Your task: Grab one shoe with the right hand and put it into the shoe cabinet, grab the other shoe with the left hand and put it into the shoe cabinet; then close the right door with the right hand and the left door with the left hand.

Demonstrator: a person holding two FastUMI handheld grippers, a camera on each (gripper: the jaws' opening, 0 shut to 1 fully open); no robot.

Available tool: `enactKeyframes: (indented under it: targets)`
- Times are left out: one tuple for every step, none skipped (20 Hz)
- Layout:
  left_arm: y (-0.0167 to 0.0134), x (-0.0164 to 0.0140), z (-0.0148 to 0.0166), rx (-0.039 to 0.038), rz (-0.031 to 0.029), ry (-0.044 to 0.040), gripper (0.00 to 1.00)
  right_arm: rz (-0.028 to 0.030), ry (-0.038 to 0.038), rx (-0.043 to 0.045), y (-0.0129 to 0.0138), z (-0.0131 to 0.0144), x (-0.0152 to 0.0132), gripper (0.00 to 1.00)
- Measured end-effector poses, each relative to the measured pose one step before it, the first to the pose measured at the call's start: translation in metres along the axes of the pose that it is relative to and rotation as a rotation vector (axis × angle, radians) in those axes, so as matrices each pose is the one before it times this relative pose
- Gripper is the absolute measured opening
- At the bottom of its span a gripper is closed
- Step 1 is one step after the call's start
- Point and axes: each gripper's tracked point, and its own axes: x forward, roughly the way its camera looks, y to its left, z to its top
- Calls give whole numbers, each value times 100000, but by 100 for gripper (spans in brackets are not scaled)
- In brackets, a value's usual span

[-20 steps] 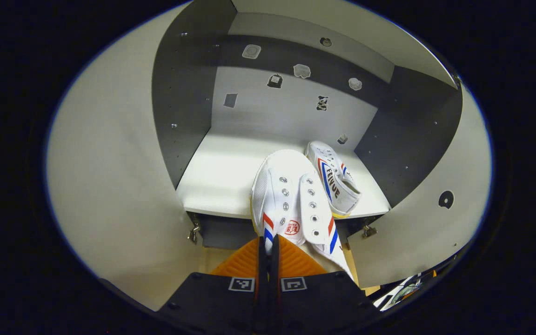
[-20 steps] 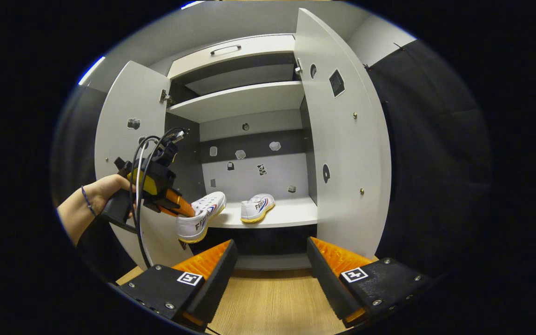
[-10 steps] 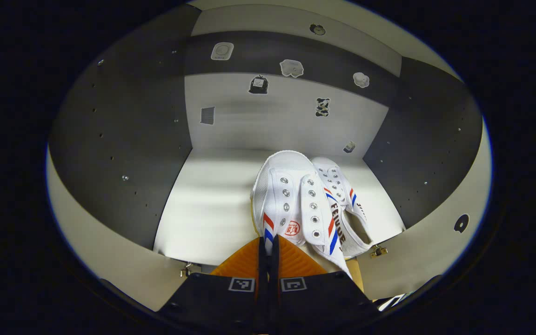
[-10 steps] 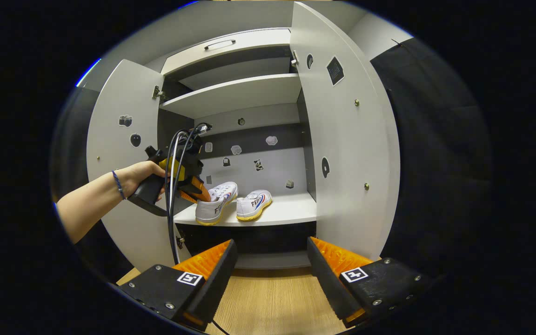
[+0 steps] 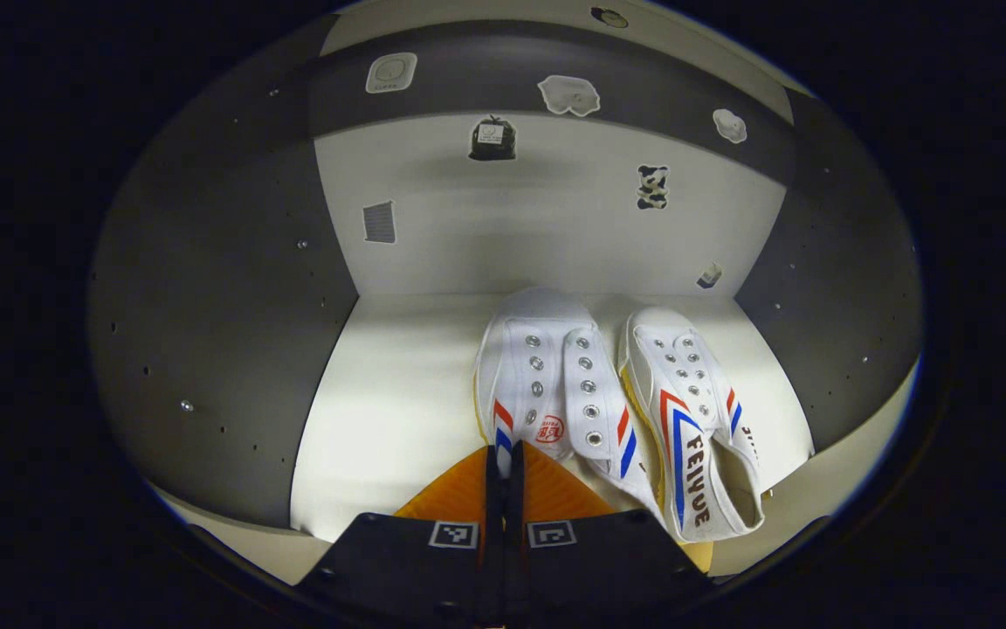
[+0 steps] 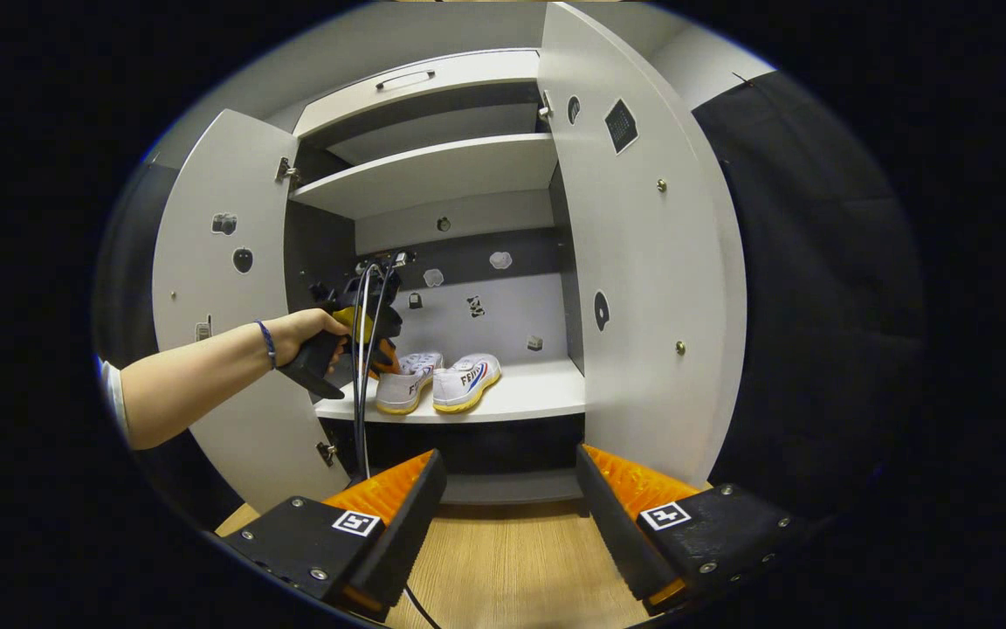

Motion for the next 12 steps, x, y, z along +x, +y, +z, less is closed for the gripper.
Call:
enactKeyframes:
  targets:
    - [-4, 354, -230, -1053, -378, 346, 6, -126, 143, 57, -84, -39, -19, 93]
    - [-227, 66, -159, -255, -1510, 369, 7, -183, 13, 96, -74, 25, 45, 93]
    - [-39, -201, -63, 180, -1032, -329, 19, -115, -112, 232, -65, 31, -37, 93]
    - [-457, -602, 503, -18, -1797, -2205, 19, 27, 68, 385, 20, -48, 28, 93]
    - [114, -500, 671, 1162, 130, -3529, 34, 133, 138, 343, 117, 14, 51, 93]
    - [282, -951, 844, 2229, 1562, -3231, 40, 354, 161, 273, 74, -12, -118, 93]
    - [96, -935, 621, 2677, 436, -2846, 41, 452, -141, -11, 135, 20, -125, 93]
    - [-79, -1123, 637, 1308, -630, -2977, 44, 242, -203, -193, 106, 3, -194, 93]
    - [-96, -849, 505, 405, -76, -2666, 57, 611, -128, -356, 174, -12, -164, 93]
    - [30, -1083, 329, -319, -278, -2271, 68, 459, 57, -299, 218, 41, -204, 93]
    - [17, -1137, 281, -358, 273, -2283, 84, 548, 89, -351, 208, -50, -86, 93]
    - [172, -1219, 300, -128, 731, -2567, 89, 482, 76, -375, 165, -167, -306, 93]
